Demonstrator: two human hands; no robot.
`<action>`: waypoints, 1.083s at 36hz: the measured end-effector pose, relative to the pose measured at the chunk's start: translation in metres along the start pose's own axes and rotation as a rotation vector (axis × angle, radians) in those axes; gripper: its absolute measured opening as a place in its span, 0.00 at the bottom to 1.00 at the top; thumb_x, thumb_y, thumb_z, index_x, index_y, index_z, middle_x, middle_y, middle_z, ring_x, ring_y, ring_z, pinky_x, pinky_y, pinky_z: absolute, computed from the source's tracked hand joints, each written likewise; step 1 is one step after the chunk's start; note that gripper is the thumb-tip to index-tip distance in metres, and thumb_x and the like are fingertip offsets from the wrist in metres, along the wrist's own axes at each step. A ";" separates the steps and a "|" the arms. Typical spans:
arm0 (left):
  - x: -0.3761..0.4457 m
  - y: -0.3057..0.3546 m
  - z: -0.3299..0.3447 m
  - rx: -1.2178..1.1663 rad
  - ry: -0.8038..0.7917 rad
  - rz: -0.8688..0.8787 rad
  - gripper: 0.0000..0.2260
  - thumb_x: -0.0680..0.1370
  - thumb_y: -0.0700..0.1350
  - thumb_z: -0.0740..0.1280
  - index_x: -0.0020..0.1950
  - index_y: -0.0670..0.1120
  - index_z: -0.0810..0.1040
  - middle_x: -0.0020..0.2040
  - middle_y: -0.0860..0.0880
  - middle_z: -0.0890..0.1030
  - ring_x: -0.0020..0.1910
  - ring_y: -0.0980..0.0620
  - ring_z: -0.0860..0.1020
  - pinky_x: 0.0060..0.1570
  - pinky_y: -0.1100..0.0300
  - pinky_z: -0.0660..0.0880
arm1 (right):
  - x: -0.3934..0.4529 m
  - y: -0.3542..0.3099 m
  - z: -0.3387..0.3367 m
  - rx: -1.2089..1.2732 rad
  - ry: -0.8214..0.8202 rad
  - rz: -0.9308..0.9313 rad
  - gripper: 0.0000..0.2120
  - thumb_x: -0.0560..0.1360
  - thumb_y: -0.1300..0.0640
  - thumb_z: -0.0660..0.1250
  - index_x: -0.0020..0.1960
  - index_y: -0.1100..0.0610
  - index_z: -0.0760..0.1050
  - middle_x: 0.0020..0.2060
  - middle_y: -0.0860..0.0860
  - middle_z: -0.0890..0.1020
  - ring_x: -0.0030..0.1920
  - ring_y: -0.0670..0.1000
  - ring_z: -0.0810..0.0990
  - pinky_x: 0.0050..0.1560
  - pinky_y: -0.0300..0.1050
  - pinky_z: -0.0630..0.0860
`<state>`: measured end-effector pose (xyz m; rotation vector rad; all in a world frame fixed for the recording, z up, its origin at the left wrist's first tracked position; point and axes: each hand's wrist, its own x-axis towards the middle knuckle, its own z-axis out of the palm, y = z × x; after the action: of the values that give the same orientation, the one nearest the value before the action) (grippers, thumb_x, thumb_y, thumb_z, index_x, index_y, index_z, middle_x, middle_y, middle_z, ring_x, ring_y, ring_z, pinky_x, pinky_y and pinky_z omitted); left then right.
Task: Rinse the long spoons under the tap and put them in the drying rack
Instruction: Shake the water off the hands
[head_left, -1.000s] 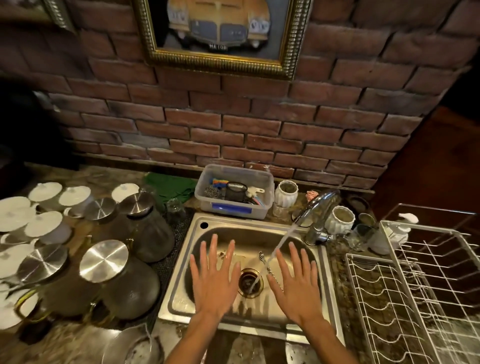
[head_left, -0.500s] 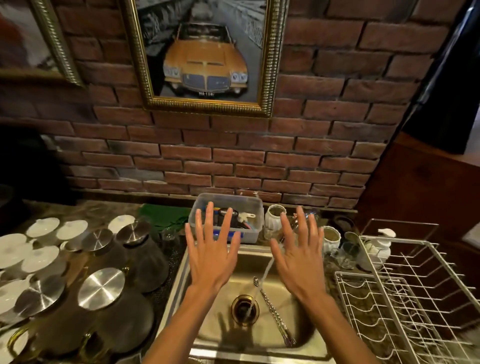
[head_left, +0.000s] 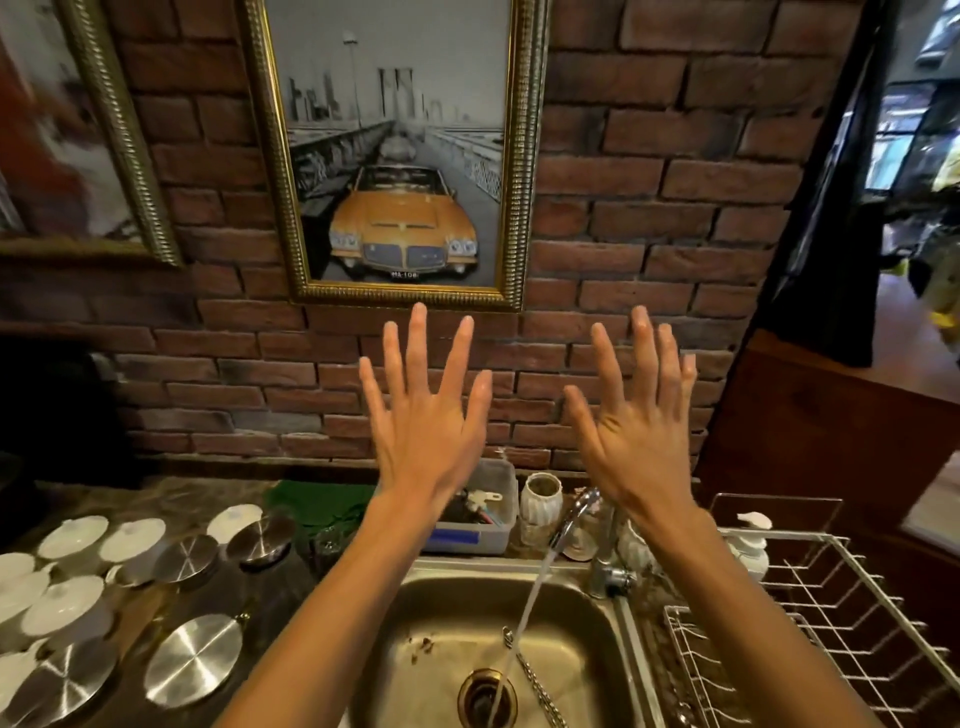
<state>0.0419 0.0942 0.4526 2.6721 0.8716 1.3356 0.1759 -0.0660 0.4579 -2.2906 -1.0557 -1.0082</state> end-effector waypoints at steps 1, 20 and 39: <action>0.007 0.003 -0.004 0.001 0.018 0.017 0.26 0.83 0.62 0.47 0.80 0.62 0.48 0.83 0.50 0.42 0.81 0.45 0.41 0.76 0.34 0.46 | 0.005 -0.001 -0.006 -0.005 0.016 -0.008 0.31 0.80 0.36 0.45 0.79 0.44 0.44 0.80 0.53 0.43 0.79 0.56 0.43 0.76 0.66 0.47; 0.073 0.056 -0.076 0.019 0.256 0.136 0.26 0.83 0.62 0.46 0.81 0.60 0.48 0.83 0.46 0.45 0.81 0.42 0.43 0.74 0.31 0.45 | 0.069 -0.007 -0.107 -0.060 0.231 -0.048 0.30 0.81 0.37 0.45 0.79 0.44 0.43 0.79 0.55 0.46 0.79 0.58 0.44 0.76 0.68 0.46; 0.045 0.052 -0.054 -0.014 0.192 0.120 0.26 0.83 0.60 0.50 0.81 0.57 0.52 0.83 0.48 0.47 0.81 0.44 0.43 0.75 0.33 0.46 | 0.033 0.010 -0.084 0.062 0.098 -0.011 0.30 0.80 0.37 0.47 0.79 0.43 0.45 0.80 0.50 0.46 0.79 0.55 0.46 0.76 0.67 0.47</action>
<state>0.0471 0.0609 0.5333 2.6567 0.7228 1.6401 0.1617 -0.1084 0.5368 -2.1650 -1.0454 -1.0654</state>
